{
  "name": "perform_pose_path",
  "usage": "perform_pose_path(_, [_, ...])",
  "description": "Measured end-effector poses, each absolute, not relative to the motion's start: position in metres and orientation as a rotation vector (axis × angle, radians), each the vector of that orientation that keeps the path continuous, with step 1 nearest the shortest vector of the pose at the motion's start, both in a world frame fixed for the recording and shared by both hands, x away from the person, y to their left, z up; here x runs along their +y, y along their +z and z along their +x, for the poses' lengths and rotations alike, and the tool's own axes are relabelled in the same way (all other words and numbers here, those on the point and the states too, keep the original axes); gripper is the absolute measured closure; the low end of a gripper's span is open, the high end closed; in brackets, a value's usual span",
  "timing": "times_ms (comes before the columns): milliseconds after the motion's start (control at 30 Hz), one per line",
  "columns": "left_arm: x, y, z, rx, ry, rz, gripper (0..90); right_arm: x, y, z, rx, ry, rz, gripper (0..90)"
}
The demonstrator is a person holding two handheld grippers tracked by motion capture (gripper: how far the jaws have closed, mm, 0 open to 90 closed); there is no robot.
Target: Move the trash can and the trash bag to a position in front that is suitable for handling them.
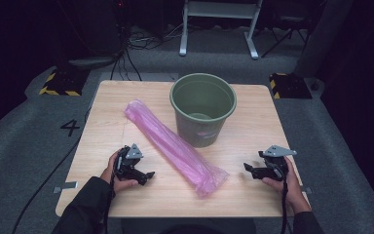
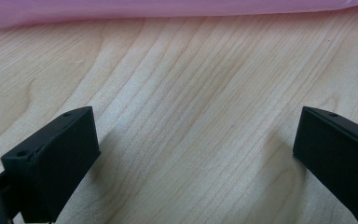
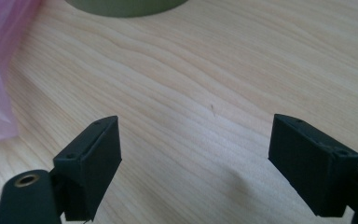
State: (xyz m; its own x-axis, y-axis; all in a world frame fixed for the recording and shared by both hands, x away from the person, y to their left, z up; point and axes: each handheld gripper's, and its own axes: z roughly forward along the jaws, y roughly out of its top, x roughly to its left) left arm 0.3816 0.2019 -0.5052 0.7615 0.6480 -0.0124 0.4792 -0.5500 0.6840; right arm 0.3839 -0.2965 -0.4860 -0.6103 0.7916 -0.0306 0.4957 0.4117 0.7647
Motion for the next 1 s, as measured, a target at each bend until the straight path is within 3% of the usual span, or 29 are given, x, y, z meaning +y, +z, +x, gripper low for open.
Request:
perform_pose_path(467, [0.202,-0.505,0.382,0.838,0.316,2.262,0.1,-0.28,-0.474,0.384,2.301,1.12,1.035,19.0])
perform_pose_path(533, [0.202,-0.505,0.382,0.838,0.315,2.262,0.1,-0.271,-0.474,0.382,2.312,1.084,1.034,23.6])
perform_pose_path(1000, [0.202,-0.505,0.382,0.838,0.316,2.262,0.1,-0.253,-0.473,0.377,2.359,1.116,0.989,23.0])
